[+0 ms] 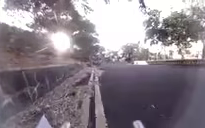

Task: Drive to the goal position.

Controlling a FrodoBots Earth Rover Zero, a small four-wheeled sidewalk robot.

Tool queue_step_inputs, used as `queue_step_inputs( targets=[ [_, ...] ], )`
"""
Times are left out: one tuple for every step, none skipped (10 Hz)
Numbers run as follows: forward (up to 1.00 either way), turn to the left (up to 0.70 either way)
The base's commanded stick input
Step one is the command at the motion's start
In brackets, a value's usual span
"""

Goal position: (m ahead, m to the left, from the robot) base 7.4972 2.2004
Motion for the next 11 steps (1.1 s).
queue_step_inputs(
  targets=[
    [0.67, 0.02],
    [0.67, 0.02],
    [0.67, 0.02],
    [0.67, 0.02],
    [0.67, 0.02],
    [0.67, 0.02],
    [0.67, 0.02],
    [0.67, 0.02],
    [0.67, 0.02],
    [0.67, 0.02],
    [0.67, 0.02]
  ],
)
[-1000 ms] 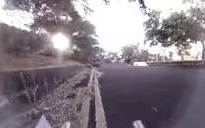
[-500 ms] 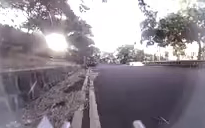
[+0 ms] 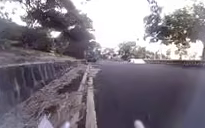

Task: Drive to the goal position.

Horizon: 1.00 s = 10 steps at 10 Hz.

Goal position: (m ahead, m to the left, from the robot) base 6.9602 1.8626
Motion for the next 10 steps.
queue_step_inputs(
  targets=[
    [0.67, 0.02],
    [0.67, 0.02],
    [0.67, 0.02],
    [0.67, 0.02],
    [0.67, 0.02],
    [0.67, 0.02],
    [0.67, 0.02],
    [0.67, 0.02],
    [0.67, 0.02],
    [0.67, 0.02]
  ],
)
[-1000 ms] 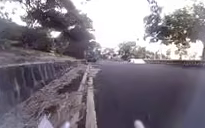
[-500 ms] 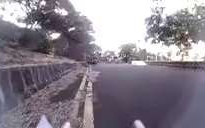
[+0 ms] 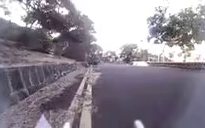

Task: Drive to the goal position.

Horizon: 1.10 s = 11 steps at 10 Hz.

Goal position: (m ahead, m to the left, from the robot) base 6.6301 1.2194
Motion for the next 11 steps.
queue_step_inputs(
  targets=[
    [0.67, 0.02],
    [0.67, 0.02],
    [0.67, 0.02],
    [0.67, 0.02],
    [0.67, 0.02],
    [0.67, 0.02],
    [0.67, 0.02],
    [0.67, 0.02],
    [0.67, 0.02],
    [0.67, 0.02],
    [0.67, 0.02]
  ],
)
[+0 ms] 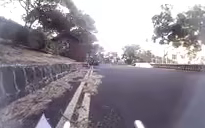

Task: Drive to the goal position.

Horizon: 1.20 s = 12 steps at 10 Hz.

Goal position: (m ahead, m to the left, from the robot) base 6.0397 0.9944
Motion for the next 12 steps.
queue_step_inputs(
  targets=[
    [0.67, 0.02],
    [0.67, 0.02],
    [0.67, 0.02],
    [0.67, 0.02],
    [0.67, 0.02],
    [0.67, 0.02],
    [0.67, 0.02],
    [0.67, 0.02],
    [0.67, 0.02],
    [0.67, 0.02],
    [0.67, 0.02],
    [0.67, 0.02]
  ],
)
